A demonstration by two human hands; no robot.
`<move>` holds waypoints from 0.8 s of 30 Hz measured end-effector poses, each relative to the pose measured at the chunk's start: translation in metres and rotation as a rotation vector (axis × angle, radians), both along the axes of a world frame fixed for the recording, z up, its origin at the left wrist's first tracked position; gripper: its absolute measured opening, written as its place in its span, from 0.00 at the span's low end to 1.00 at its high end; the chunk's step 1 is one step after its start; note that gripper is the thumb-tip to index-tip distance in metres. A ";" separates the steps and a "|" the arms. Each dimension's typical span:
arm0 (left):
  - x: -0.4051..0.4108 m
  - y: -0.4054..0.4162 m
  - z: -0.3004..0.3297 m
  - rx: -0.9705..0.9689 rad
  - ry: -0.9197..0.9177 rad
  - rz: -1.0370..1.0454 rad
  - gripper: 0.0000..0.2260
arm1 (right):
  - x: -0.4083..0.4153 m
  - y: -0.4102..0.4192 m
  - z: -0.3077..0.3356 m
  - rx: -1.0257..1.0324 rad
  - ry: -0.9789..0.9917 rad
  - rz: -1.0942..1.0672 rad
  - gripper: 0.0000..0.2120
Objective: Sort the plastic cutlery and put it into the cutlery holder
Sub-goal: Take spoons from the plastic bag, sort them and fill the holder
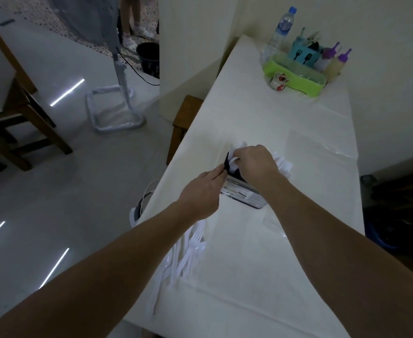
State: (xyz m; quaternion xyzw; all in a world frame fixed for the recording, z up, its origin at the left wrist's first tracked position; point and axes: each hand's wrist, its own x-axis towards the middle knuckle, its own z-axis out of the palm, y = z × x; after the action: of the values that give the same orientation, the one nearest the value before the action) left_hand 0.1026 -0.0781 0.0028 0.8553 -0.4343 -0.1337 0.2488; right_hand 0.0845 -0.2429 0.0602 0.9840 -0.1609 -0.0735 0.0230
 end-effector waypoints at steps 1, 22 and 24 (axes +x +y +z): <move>0.001 0.000 0.001 0.003 0.013 -0.009 0.27 | 0.001 0.002 0.000 -0.016 -0.003 0.011 0.09; -0.007 0.100 -0.024 0.080 0.197 0.433 0.18 | -0.021 0.027 -0.005 -0.185 -0.203 -0.129 0.15; -0.016 0.112 -0.022 0.133 0.260 0.559 0.14 | -0.026 0.035 -0.002 -0.202 -0.250 -0.128 0.17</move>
State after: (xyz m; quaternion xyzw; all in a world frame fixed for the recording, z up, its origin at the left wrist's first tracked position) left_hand 0.0869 0.0335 -0.0191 0.9318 -0.1370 -0.1965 0.2728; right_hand 0.0582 -0.2081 0.0586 0.9659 -0.2312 0.0646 0.0967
